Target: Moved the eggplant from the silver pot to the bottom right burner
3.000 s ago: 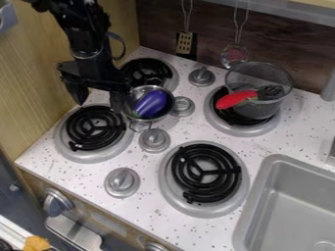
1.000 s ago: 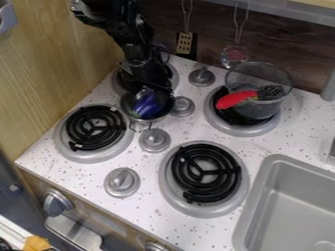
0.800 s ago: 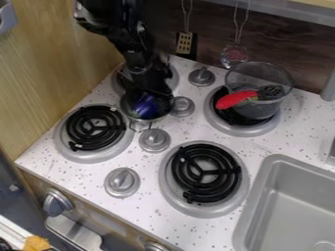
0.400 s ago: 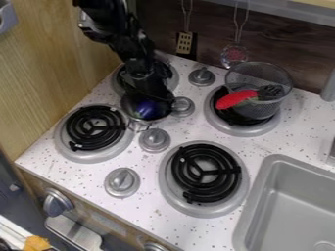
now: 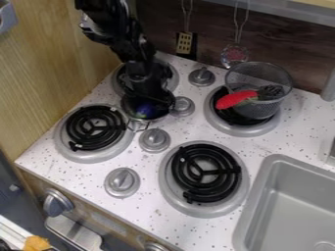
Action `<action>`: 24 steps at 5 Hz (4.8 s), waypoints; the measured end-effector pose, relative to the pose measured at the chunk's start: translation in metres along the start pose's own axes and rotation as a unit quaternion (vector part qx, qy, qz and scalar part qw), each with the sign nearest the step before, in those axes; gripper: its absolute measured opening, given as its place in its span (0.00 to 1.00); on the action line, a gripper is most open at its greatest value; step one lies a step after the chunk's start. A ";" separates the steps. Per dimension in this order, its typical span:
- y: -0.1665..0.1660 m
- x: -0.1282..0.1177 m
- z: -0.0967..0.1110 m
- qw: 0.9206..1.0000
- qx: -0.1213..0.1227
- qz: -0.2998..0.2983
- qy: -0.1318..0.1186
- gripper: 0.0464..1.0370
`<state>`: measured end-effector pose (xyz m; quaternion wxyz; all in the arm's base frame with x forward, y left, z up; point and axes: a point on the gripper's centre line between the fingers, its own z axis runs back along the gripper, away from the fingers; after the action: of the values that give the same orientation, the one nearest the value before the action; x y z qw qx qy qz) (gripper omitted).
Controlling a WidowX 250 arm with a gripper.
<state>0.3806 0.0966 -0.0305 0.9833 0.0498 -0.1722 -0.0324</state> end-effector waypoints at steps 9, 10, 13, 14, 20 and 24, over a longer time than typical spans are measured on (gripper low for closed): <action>-0.113 -0.040 0.080 0.970 0.057 0.228 0.065 0.67; -0.126 -0.051 0.065 0.966 0.043 0.242 0.076 0.67; -0.133 -0.069 0.053 0.961 0.037 0.262 0.083 0.73; -0.136 -0.069 0.054 0.959 0.048 0.269 0.075 0.96; -0.126 -0.038 0.095 0.953 0.044 0.291 0.071 0.96; -0.046 -0.024 0.096 0.989 0.006 0.150 0.015 0.96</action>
<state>0.3234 0.0445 0.0465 0.9792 0.0302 -0.1629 0.1170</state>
